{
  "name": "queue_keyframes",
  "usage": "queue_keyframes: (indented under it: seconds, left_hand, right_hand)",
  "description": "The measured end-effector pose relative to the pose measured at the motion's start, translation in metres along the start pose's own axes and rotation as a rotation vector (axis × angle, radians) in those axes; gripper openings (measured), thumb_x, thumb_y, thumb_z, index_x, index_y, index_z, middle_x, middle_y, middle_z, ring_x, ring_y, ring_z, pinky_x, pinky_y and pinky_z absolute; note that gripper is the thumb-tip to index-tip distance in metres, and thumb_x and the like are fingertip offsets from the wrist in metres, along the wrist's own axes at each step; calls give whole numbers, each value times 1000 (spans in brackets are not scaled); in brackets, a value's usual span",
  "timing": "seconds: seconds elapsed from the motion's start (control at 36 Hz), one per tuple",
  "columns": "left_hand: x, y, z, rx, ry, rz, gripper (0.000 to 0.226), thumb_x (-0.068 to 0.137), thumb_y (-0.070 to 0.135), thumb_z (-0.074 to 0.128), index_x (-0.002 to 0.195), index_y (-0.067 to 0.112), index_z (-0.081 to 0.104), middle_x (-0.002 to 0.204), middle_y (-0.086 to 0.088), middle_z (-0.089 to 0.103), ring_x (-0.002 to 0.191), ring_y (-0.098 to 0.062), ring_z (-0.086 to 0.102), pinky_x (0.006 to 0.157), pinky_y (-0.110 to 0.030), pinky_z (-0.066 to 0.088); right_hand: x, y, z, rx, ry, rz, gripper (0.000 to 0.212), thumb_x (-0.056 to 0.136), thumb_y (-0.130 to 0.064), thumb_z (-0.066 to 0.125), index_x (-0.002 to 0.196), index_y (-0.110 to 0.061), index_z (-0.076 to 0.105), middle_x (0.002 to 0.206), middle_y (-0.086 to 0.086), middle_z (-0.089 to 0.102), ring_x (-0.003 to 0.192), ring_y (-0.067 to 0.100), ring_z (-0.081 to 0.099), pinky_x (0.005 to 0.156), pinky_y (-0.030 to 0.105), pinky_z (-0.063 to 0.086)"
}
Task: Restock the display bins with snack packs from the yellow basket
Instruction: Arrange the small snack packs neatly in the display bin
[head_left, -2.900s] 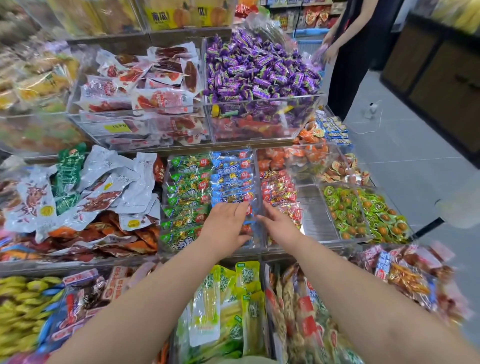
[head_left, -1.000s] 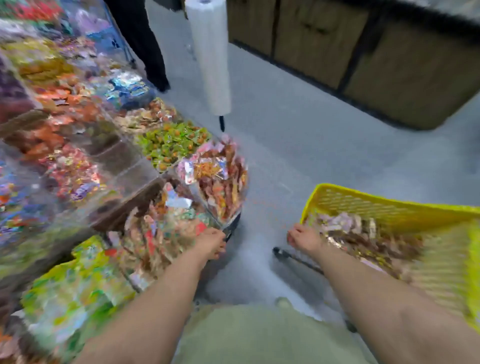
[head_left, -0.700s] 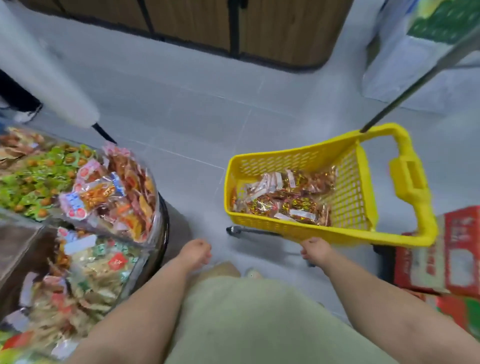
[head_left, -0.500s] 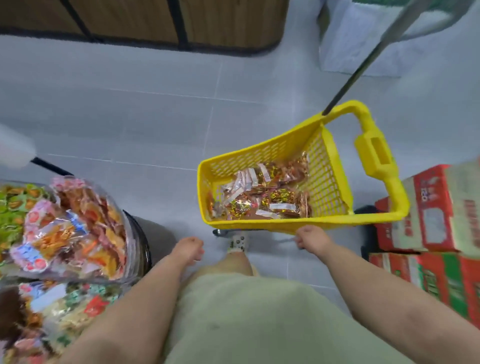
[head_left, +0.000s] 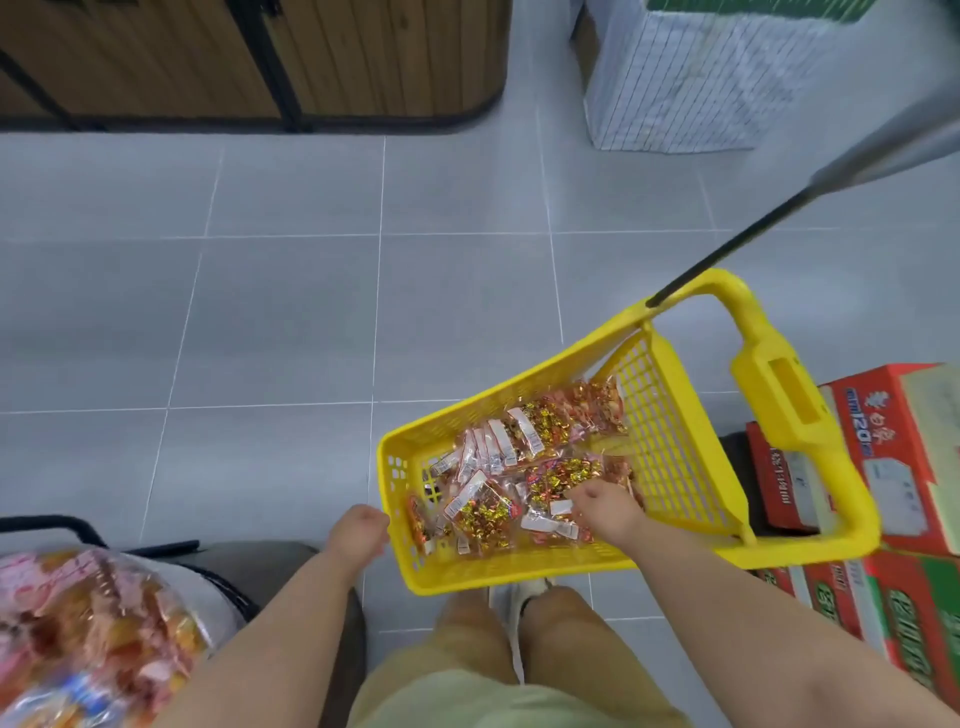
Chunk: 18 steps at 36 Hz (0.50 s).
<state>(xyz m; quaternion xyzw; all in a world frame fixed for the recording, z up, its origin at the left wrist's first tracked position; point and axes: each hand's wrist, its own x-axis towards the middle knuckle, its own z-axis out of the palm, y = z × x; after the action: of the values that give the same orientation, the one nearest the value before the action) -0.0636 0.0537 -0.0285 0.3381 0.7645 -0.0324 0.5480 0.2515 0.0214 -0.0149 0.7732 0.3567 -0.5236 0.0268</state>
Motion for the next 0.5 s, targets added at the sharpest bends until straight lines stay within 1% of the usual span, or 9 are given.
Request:
queue_keyframes:
  seconds: [0.06,0.11,0.19,0.25,0.28,0.33,0.36,0.42,0.5]
  left_hand:
    - [13,6,-2,23,44,2,13,85,21,54,82,9,57,83,-15,62,78,-29,59,71,-33,43]
    - [29,9,-2,73,101,-19,28,90,20,55,114,4,57,109,-20,63,104,-35,60,86,-35,44]
    - [49,13,4,85,130,-48,49,94,23,55,137,2,42,125,-24,59,116,-37,55,96,-36,42]
    - [61,16,12,60,131,-76,49,97,28,51,138,3,41,128,-22,57,117,-36,54,96,-36,41]
    - [68,17,16,48,128,-84,46,98,29,48,136,3,43,127,-21,57,117,-36,54,96,-37,41]
    - [78,19,26,10,123,-99,44,101,31,42,130,-1,45,126,-24,57,115,-38,53,96,-40,42]
    - [83,20,31,-17,133,-104,44,101,32,41,128,-3,45,125,-25,56,114,-39,54,95,-41,43]
    - [90,18,39,-53,193,-107,40,103,30,41,125,-2,46,122,-27,57,111,-41,55,93,-43,44]
    - [96,16,45,-76,267,-67,32,103,29,41,116,1,51,114,-26,61,103,-40,59,83,-39,43]
  right_hand:
    - [15,-11,2,-13,-5,-7,24,96,-24,38,79,-15,52,74,2,53,63,15,44,54,25,33]
    - [33,-20,4,-10,14,6,13,96,-21,41,91,-20,53,79,-1,55,64,13,48,54,24,34]
    - [67,-28,7,97,88,56,11,96,-16,42,102,-25,45,72,-2,55,58,12,48,48,24,34]
    - [88,-31,9,208,81,154,16,97,-11,41,107,-22,44,75,2,56,61,14,50,48,23,37]
    - [98,-34,9,323,99,204,20,96,-7,41,112,-18,47,85,5,59,70,16,56,55,20,42]
    - [120,-33,11,331,89,258,35,94,-3,45,129,-10,47,105,6,61,91,18,60,74,22,46]
    - [131,-30,14,468,95,302,37,93,-7,48,131,-6,47,101,4,61,89,17,60,76,25,47]
    - [148,-29,20,645,59,333,37,92,-19,54,126,-3,53,87,5,59,80,18,59,78,32,50]
    - [169,-25,23,848,90,454,26,90,-26,59,111,-11,58,107,13,58,89,18,59,81,30,52]
